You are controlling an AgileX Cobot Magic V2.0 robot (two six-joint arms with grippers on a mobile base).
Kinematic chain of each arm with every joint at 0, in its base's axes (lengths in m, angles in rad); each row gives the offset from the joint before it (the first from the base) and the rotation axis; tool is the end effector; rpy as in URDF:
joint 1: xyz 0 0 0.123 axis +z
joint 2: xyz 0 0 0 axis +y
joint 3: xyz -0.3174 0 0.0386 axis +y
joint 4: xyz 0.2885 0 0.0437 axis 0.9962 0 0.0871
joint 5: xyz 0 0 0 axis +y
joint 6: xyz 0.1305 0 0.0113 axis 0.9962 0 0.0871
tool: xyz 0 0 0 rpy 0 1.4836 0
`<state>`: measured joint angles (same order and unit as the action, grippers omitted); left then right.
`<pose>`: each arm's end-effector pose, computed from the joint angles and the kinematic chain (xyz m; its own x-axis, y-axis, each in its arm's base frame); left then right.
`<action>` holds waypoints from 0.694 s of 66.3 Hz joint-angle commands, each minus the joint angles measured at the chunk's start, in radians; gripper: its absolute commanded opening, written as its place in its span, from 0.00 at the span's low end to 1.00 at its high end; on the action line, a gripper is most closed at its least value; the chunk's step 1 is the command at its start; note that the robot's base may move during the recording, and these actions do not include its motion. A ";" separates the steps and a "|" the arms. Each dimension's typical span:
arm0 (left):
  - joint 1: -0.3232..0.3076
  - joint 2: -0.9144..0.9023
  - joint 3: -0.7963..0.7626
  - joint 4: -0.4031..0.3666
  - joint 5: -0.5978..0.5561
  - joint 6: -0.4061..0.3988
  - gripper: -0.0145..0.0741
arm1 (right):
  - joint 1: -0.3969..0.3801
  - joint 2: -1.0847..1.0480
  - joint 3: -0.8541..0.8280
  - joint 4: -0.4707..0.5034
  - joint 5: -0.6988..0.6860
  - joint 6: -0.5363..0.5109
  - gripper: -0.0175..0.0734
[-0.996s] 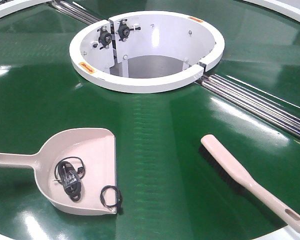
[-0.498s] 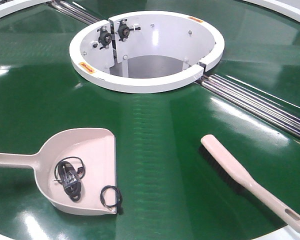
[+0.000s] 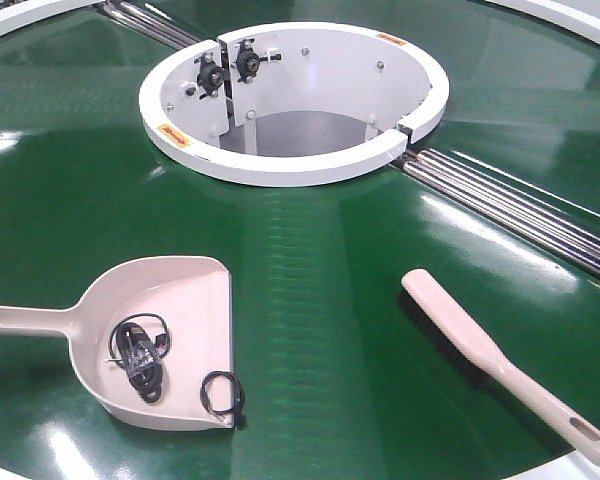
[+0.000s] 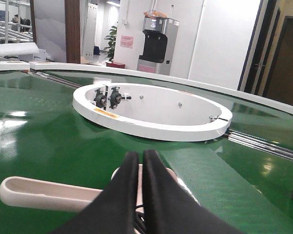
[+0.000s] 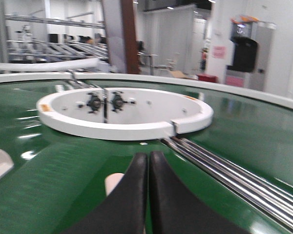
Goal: Clean and inspect green conveyor with broom and dustpan
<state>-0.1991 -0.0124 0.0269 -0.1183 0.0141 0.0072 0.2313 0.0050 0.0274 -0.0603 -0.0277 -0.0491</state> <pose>0.1000 -0.0204 0.2048 0.0350 -0.1202 -0.9921 0.2046 0.9726 -0.1106 0.1003 0.0238 0.2082 0.1049 -0.0874 -0.9906 -0.2207 0.9692 -0.1089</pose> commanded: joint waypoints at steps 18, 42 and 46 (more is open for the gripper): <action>0.000 -0.014 0.010 -0.001 -0.079 -0.007 0.16 | -0.016 0.011 0.003 0.100 -0.088 -0.052 0.18; 0.000 -0.014 0.010 -0.001 -0.079 -0.007 0.16 | -0.030 0.011 0.003 0.118 -0.084 -0.052 0.18; 0.000 -0.014 0.010 -0.001 -0.079 -0.007 0.16 | -0.030 0.011 0.003 0.118 -0.084 -0.052 0.18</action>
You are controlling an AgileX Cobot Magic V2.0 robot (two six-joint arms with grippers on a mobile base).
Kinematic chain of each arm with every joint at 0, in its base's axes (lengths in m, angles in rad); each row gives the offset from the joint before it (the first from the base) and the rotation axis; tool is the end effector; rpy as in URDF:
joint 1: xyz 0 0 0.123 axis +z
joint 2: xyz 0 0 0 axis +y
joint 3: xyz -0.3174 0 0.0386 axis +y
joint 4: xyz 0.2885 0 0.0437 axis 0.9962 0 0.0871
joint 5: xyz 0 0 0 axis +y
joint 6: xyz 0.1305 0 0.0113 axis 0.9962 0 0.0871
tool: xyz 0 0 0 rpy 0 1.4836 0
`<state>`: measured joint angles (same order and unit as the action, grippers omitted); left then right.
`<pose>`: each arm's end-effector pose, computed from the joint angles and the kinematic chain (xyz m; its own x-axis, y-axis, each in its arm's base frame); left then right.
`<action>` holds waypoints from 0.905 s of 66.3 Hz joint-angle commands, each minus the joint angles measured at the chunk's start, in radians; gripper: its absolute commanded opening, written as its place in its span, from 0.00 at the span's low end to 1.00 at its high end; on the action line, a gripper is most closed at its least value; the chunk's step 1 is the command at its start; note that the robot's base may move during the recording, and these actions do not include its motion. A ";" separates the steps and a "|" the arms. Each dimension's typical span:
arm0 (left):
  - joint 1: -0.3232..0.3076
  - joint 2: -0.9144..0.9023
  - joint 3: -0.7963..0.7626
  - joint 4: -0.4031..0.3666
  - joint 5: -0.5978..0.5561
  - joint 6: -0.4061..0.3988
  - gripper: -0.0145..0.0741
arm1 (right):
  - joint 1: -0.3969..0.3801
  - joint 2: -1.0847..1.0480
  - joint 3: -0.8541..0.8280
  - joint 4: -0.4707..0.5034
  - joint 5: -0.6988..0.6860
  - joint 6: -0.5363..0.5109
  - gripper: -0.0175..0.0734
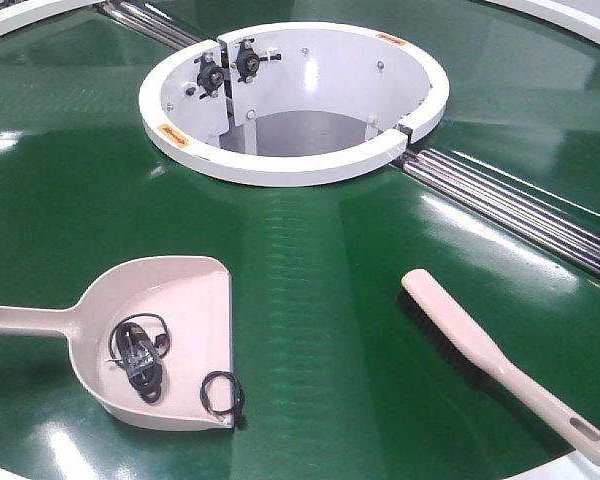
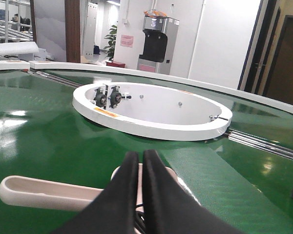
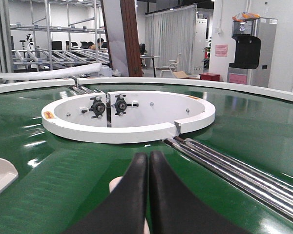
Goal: Clean and inspect green conveyor with broom and dustpan
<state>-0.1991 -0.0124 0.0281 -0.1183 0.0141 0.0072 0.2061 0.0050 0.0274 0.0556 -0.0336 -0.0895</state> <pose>0.1000 -0.0204 0.2042 0.0339 -0.1199 -0.9922 0.2044 0.9726 -0.1106 0.1009 0.0209 0.2090 0.0932 -0.0152 -0.9955 -0.1998 0.9793 -0.0336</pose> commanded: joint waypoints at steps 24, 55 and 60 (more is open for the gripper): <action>0.000 -0.014 0.009 -0.001 -0.079 -0.007 0.16 | -0.005 0.011 0.003 0.002 -0.078 -0.012 0.18; 0.000 -0.014 0.009 -0.001 -0.079 -0.007 0.16 | -0.005 0.011 0.003 0.002 -0.078 -0.012 0.18; 0.000 -0.014 0.009 -0.001 -0.079 -0.007 0.16 | -0.005 0.011 0.003 0.002 -0.078 -0.012 0.18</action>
